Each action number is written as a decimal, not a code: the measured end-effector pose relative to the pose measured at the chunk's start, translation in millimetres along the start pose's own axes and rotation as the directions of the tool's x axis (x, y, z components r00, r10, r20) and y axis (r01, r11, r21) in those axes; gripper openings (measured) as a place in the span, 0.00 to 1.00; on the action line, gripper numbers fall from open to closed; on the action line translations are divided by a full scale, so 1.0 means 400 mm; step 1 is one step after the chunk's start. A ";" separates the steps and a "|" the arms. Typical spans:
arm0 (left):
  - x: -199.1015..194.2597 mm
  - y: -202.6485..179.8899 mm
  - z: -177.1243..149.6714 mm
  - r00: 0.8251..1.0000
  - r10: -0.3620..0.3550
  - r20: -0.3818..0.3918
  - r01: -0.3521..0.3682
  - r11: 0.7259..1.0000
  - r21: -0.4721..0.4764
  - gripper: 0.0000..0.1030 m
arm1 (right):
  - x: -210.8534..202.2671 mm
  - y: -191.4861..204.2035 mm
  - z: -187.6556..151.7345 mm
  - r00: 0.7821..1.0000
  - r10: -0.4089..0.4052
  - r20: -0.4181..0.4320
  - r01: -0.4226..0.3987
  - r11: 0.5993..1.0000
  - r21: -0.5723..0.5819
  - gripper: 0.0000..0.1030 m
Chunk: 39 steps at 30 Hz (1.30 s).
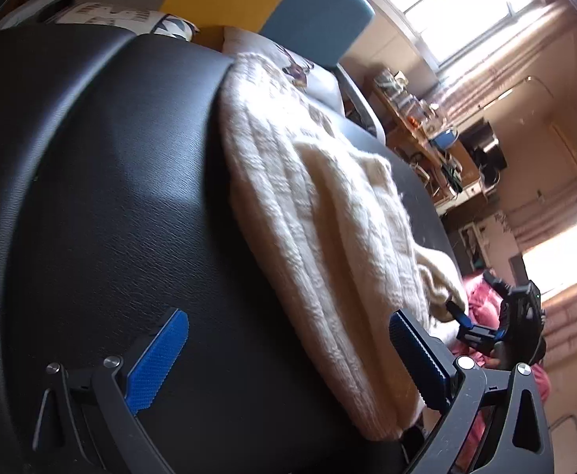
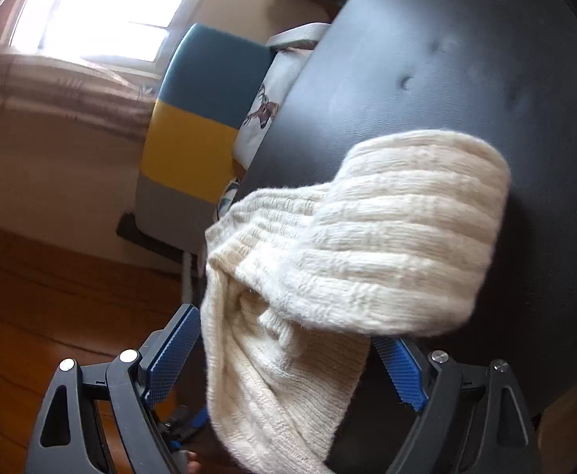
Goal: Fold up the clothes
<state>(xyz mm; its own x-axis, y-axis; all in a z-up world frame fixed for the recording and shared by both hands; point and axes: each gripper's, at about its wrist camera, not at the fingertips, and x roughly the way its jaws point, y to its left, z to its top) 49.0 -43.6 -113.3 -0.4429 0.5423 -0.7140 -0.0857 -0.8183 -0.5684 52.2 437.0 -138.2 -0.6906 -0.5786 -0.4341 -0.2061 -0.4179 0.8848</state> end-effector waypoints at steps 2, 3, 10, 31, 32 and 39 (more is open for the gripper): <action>0.012 -0.023 -0.002 1.000 0.010 -0.012 -0.009 1.000 0.025 1.00 | -0.044 -0.033 0.011 0.999 0.031 0.039 -0.033 0.998 0.052 0.87; 0.022 -0.039 0.000 1.000 0.006 -0.018 -0.005 0.999 0.038 1.00 | -0.063 -0.044 0.017 0.998 0.039 0.054 -0.043 0.996 0.072 0.87; 0.122 -0.170 0.041 0.995 -0.016 -0.100 0.035 0.981 0.193 1.00 | -0.089 -0.119 0.043 0.982 0.123 0.142 -0.154 0.961 0.230 0.87; 0.136 -0.148 -0.031 0.994 -0.016 -0.109 0.032 0.988 0.151 1.00 | -0.017 -0.140 0.012 0.978 0.002 0.210 -0.091 0.906 0.413 0.55; 0.128 -0.143 -0.032 0.994 -0.016 -0.106 0.032 0.989 0.145 1.00 | -0.015 -0.137 0.019 0.975 -0.016 0.220 -0.074 0.917 0.393 0.48; 0.118 -0.088 -0.050 0.995 -0.009 -0.102 0.017 0.996 0.083 1.00 | -0.010 -0.112 0.059 0.965 -0.074 0.251 -0.003 0.956 0.294 0.26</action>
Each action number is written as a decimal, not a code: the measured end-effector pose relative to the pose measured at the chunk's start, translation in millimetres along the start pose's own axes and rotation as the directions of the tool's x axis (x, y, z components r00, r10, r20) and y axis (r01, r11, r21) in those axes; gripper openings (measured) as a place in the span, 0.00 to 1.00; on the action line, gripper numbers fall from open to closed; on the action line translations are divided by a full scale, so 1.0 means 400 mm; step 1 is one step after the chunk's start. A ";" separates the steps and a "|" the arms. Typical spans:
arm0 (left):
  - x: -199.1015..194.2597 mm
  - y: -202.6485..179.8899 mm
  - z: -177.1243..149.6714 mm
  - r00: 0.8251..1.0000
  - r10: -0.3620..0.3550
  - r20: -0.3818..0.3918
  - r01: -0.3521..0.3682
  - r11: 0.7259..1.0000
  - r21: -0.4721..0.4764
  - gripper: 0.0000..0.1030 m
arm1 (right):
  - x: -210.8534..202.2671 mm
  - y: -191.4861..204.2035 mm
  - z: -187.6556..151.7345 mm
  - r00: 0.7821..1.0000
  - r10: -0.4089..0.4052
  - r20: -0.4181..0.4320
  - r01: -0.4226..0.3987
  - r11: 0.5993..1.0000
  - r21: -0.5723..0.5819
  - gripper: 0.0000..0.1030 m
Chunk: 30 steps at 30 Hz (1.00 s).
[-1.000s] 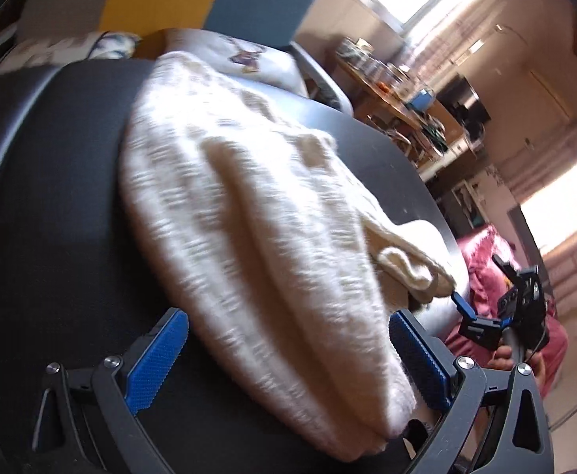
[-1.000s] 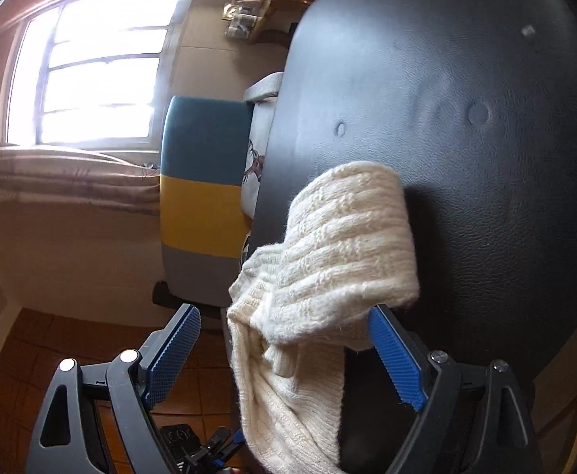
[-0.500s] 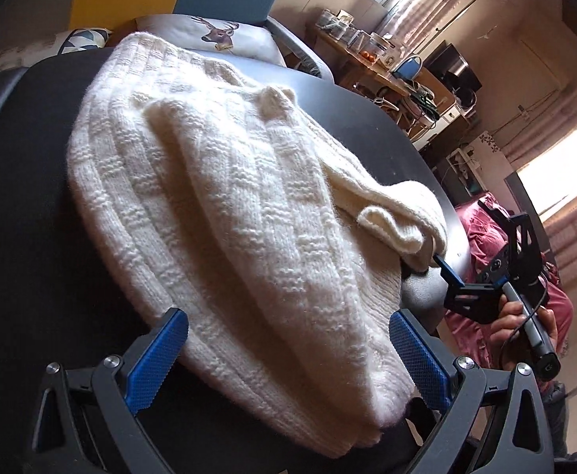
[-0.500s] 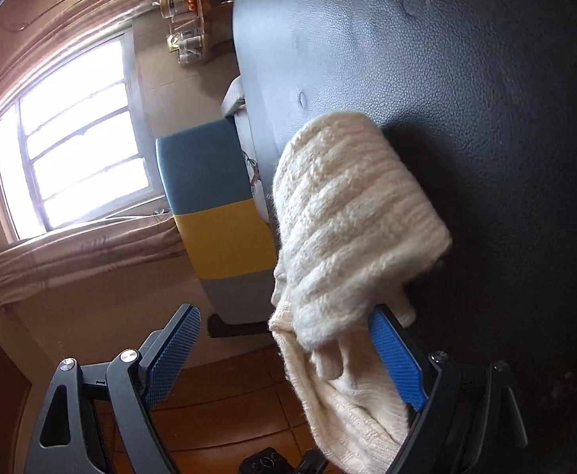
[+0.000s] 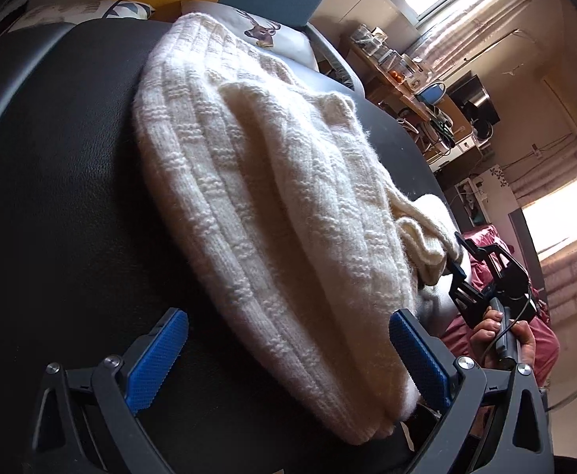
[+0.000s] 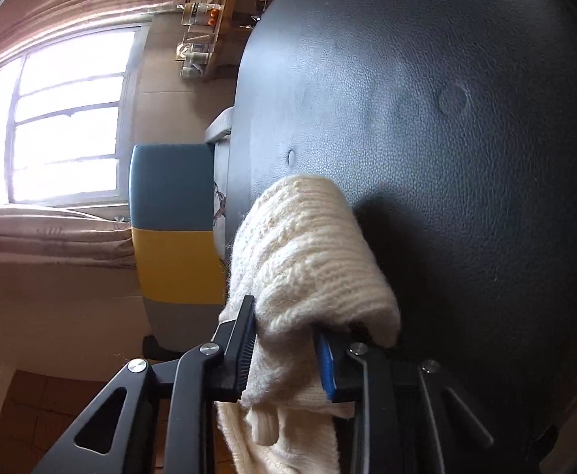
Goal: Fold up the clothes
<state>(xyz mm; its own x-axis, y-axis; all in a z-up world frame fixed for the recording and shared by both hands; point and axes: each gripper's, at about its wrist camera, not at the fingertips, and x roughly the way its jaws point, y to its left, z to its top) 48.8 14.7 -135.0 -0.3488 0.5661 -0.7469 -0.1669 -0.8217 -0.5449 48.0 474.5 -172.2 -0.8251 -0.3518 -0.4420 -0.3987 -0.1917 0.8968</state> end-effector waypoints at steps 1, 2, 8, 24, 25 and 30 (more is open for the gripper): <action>-0.001 0.006 -0.003 1.000 0.001 0.000 -0.001 1.000 -0.007 1.00 | 0.001 0.022 0.005 1.000 -0.025 0.007 0.026 0.998 -0.055 0.26; -0.002 0.011 -0.005 1.000 0.001 -0.002 -0.001 1.000 -0.011 1.00 | 0.002 0.053 0.009 0.998 -0.062 0.019 0.063 0.990 -0.125 0.26; -0.014 0.020 -0.023 1.000 0.015 0.010 -0.015 1.000 -0.017 1.00 | 0.096 0.307 -0.063 0.974 -0.214 0.073 0.214 0.767 -0.605 0.23; -0.150 0.014 0.079 0.985 0.027 0.169 -0.032 0.999 0.031 1.00 | 0.287 0.310 -0.469 0.880 -0.371 -0.296 -0.111 0.446 -0.888 0.28; -0.150 -0.018 0.103 0.982 0.028 0.188 -0.043 0.996 0.079 1.00 | 0.258 0.299 -0.425 0.891 -0.351 -0.287 -0.084 0.495 -0.865 0.29; -0.071 -0.220 0.228 0.981 0.033 0.193 -0.105 0.921 0.374 1.00 | 0.121 0.208 -0.246 0.937 -0.326 -0.127 0.117 0.634 -0.764 0.29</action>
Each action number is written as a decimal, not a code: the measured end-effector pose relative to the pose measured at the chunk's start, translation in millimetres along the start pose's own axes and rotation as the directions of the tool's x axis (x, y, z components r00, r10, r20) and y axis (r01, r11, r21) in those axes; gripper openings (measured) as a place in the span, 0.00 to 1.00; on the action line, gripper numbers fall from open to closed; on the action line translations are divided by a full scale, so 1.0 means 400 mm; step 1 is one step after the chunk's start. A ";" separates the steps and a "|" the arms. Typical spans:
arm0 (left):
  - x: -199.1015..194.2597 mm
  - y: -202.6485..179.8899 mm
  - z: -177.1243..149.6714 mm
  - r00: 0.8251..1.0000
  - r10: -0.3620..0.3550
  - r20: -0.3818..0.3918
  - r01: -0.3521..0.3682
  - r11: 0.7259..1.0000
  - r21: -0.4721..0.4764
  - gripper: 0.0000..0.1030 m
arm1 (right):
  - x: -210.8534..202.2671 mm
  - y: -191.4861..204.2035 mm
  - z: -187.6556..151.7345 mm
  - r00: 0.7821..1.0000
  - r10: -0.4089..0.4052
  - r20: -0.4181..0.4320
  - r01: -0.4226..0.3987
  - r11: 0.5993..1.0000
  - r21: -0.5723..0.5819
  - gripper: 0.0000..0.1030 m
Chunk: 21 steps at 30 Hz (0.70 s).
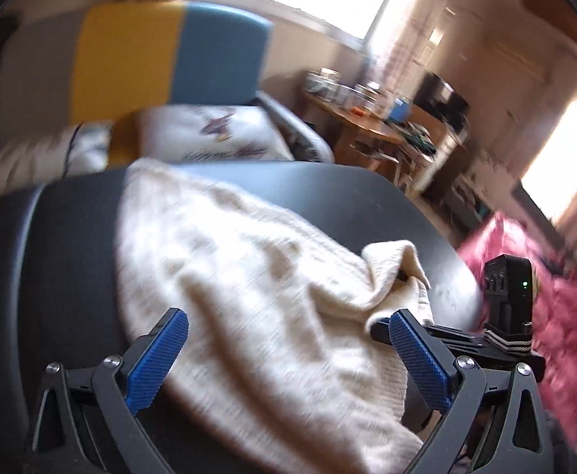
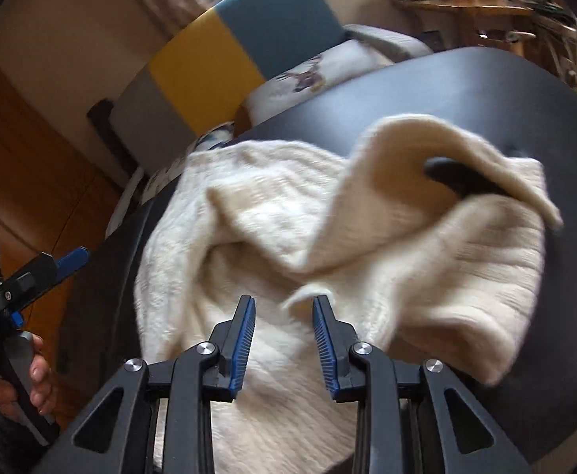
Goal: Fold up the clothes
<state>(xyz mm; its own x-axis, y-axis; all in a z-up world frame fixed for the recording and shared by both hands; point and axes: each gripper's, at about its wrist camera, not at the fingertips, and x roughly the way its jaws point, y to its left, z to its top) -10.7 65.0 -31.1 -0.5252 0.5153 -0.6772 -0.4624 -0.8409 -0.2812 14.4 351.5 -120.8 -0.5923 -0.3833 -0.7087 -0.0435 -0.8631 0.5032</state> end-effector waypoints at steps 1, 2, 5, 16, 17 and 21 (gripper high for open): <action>0.034 -0.031 0.028 1.000 -0.008 -0.026 0.009 0.999 0.047 1.00 | -0.009 -0.033 -0.002 1.000 -0.016 0.008 0.016 0.999 0.037 0.29; 0.071 -0.063 0.053 0.999 -0.017 -0.049 0.021 0.996 0.087 1.00 | -0.010 -0.060 -0.005 1.000 -0.018 0.007 0.018 0.997 0.069 0.29; 0.188 -0.161 0.097 0.991 -0.026 -0.132 0.052 0.980 0.192 1.00 | 0.000 -0.102 -0.018 1.000 -0.002 -0.009 0.003 0.993 0.119 0.30; 0.455 -0.279 0.117 0.942 0.106 -0.319 0.012 0.938 0.348 0.48 | 0.011 -0.149 -0.038 0.993 0.118 0.021 -0.120 0.978 0.173 0.30; 0.474 -0.275 0.115 0.932 0.103 -0.347 0.020 0.943 0.333 0.36 | 0.008 -0.152 -0.039 0.992 0.123 0.026 -0.126 0.976 0.176 0.30; 0.519 -0.275 0.100 0.918 0.102 -0.384 0.024 0.951 0.309 0.07 | -0.001 -0.152 -0.042 0.992 0.123 0.040 -0.127 0.979 0.161 0.30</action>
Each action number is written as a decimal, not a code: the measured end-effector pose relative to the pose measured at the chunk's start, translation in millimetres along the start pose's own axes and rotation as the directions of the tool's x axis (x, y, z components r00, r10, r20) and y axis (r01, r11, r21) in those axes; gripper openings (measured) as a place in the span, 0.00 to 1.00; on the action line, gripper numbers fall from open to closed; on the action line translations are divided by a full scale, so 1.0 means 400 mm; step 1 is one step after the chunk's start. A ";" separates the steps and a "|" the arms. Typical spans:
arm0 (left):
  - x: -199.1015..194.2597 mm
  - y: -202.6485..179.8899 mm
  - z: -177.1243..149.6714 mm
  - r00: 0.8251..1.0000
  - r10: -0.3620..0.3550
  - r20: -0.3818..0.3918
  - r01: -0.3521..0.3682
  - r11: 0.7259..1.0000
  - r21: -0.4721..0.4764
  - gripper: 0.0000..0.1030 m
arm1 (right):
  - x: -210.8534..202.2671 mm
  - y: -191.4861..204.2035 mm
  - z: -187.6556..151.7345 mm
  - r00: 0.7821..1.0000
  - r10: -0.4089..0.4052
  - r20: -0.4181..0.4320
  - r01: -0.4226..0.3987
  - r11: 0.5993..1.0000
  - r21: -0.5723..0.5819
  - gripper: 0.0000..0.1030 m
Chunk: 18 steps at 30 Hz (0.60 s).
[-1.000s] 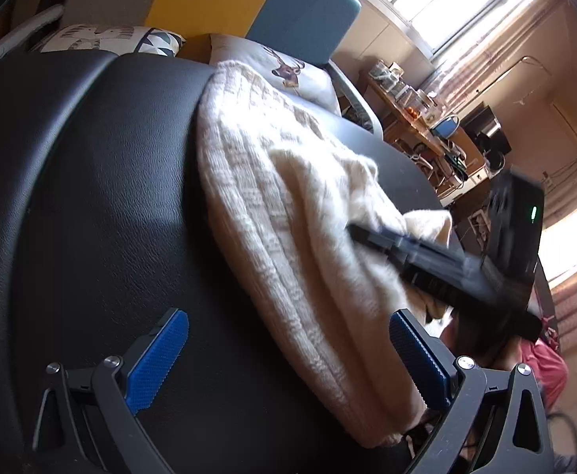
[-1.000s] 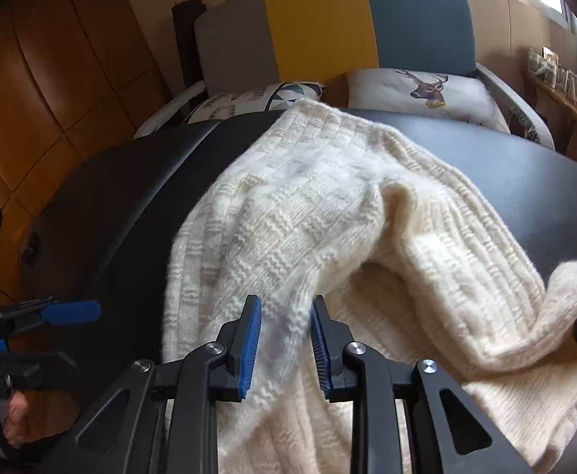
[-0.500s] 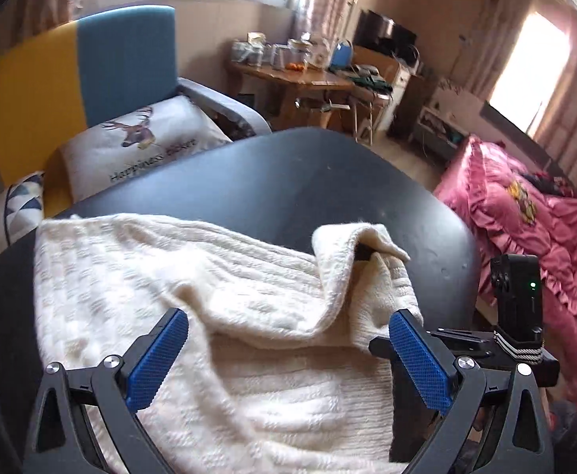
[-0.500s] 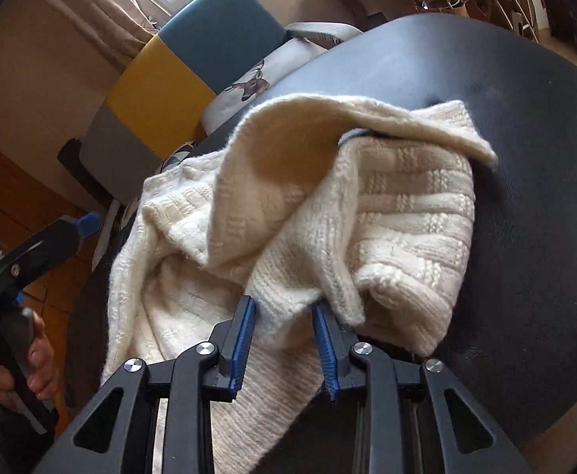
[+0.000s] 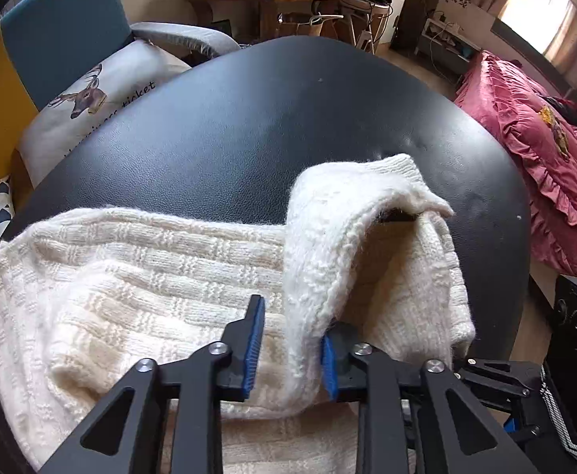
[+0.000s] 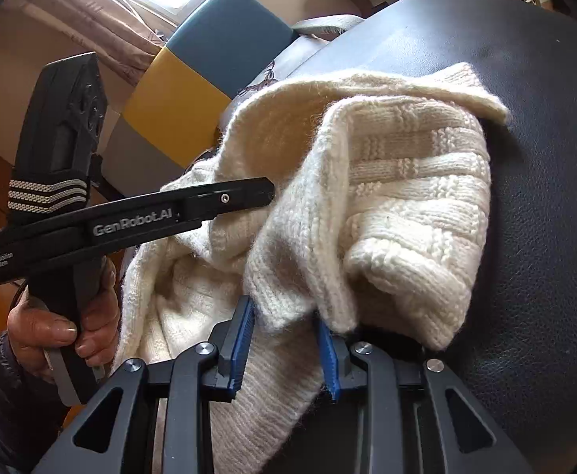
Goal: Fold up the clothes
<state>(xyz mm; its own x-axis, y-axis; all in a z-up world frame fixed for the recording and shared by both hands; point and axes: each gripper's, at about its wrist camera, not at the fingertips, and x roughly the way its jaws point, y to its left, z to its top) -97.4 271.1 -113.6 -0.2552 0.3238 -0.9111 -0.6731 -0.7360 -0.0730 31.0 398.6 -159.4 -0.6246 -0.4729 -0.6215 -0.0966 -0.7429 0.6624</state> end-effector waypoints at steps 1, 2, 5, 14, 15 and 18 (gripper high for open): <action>0.002 -0.001 -0.002 1.000 -0.009 0.010 0.009 1.000 -0.007 0.07 | -0.003 0.001 -0.001 1.000 -0.001 0.003 0.001 1.000 -0.006 0.30; -0.005 0.001 -0.004 0.999 -0.022 0.029 0.023 1.000 -0.017 0.07 | -0.007 0.001 -0.002 1.000 -0.002 0.005 0.002 1.000 -0.011 0.30; -0.044 0.017 -0.012 0.993 -0.063 0.097 0.068 0.996 -0.058 0.07 | -0.016 0.003 -0.004 1.000 -0.008 0.008 0.008 1.000 -0.017 0.30; -0.393 0.314 -0.131 0.870 -0.066 0.489 0.287 0.874 -0.393 0.07 | -0.036 0.060 -0.019 0.991 -0.130 -0.015 0.127 0.984 -0.122 0.30; -0.444 0.364 -0.171 0.847 -0.024 0.531 0.299 0.848 -0.439 0.07 | -0.035 0.071 -0.024 0.989 -0.144 -0.014 0.141 0.981 -0.135 0.31; -0.548 0.522 -0.328 0.807 0.123 0.578 0.295 0.764 -0.574 0.07 | -0.027 0.085 -0.026 0.983 -0.181 -0.013 0.176 0.971 -0.161 0.35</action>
<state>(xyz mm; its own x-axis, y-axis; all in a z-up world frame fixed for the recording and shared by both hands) -91.1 -31.5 17.7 -0.6900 0.5145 -0.5092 -0.1909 -0.8079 -0.5576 42.5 373.6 -134.4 -0.5870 -0.3370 -0.7361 -0.0787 -0.8812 0.4662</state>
